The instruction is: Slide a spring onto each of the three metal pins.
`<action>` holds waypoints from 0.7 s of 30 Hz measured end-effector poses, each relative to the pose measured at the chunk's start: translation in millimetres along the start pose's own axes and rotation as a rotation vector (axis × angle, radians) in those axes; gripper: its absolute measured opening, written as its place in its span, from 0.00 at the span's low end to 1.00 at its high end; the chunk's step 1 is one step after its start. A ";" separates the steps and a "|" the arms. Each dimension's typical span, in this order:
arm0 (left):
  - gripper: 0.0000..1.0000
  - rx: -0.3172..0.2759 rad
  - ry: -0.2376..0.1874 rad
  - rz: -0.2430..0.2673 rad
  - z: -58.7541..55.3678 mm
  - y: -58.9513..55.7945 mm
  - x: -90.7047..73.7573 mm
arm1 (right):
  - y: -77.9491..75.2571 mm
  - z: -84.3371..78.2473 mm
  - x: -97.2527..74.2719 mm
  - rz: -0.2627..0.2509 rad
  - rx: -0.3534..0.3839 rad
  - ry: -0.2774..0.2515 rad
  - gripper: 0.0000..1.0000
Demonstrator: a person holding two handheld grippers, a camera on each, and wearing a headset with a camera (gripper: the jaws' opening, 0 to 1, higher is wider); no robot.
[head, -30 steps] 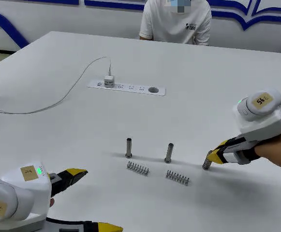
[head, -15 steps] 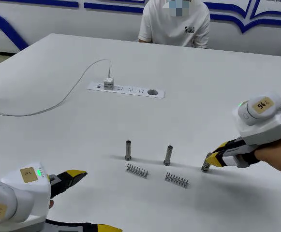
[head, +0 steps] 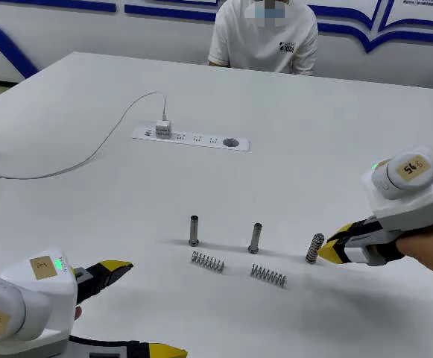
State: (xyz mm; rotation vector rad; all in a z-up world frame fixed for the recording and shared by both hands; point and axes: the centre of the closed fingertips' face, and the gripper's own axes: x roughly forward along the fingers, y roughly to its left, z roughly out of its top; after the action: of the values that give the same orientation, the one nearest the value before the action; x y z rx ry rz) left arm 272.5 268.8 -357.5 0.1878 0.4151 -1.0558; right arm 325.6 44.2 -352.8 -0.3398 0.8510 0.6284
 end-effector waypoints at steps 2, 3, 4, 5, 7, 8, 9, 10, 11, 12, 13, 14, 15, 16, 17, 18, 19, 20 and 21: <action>0.89 0.001 -0.001 0.000 0.4 0.1 -0.2 | 2.5 -1.9 0.9 0.005 -0.003 0.004 0.16; 0.89 0.001 -0.003 0.000 0.7 0.0 -0.2 | 3.6 -2.4 1.2 0.008 -0.004 0.005 0.16; 0.89 0.001 -0.003 0.000 0.8 0.1 -0.3 | 5.7 -2.6 1.3 0.010 -0.006 0.006 0.16; 0.89 0.002 -0.003 0.001 0.9 0.2 -0.4 | 8.8 -2.6 1.4 0.013 -0.010 0.007 0.16; 0.89 0.002 -0.005 0.001 1.1 0.2 -0.7 | 13.6 -2.0 2.5 0.022 -0.015 0.007 0.16; 0.89 0.002 -0.005 0.002 1.1 0.2 -0.7 | 15.8 -1.4 3.0 0.025 -0.019 0.006 0.16; 0.89 0.003 -0.005 0.002 1.1 0.1 -0.8 | 18.0 -0.7 3.6 0.028 -0.022 0.005 0.16; 0.89 0.004 -0.005 0.002 1.4 -0.2 -1.0 | 20.0 -0.2 5.4 0.034 -0.025 0.007 0.16; 0.89 0.004 -0.006 0.002 1.6 -0.2 -1.1 | 21.4 0.3 6.4 0.037 -0.028 0.006 0.16; 0.89 0.004 -0.007 0.003 1.9 -0.1 -1.3 | 23.1 0.9 8.0 0.042 -0.033 0.007 0.16; 0.89 0.005 -0.007 0.004 2.0 0.0 -1.4 | 24.2 1.5 9.0 0.046 -0.035 0.007 0.16; 0.89 0.005 -0.008 0.004 2.3 0.0 -1.6 | 25.5 2.2 9.7 0.049 -0.038 0.006 0.16; 0.89 0.005 -0.009 0.005 2.8 0.0 -1.9 | 27.8 3.4 10.4 0.053 -0.042 0.006 0.16; 0.89 0.006 -0.009 0.006 2.9 0.1 -2.2 | 29.0 4.1 11.1 0.056 -0.046 0.006 0.16; 0.89 0.007 -0.009 0.007 3.0 0.2 -2.5 | 30.3 5.3 12.4 0.060 -0.050 0.007 0.16; 0.89 0.006 -0.009 0.007 3.0 0.4 -2.7 | 31.6 6.2 13.2 0.064 -0.053 0.007 0.16; 0.89 0.006 -0.009 0.008 3.0 0.5 -2.9 | 32.7 7.1 14.0 0.066 -0.057 0.007 0.16; 0.89 0.006 -0.009 0.010 2.7 0.7 -3.2 | 34.5 8.5 15.2 0.070 -0.064 0.008 0.16; 0.89 0.006 -0.009 0.010 2.7 0.5 -3.3 | 36.0 9.7 16.2 0.074 -0.068 0.008 0.16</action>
State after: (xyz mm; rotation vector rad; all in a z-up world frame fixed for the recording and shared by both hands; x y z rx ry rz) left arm 272.3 270.8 -353.7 0.1899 0.4027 -1.0481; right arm 316.4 83.0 -360.6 -0.3738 0.8543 0.7262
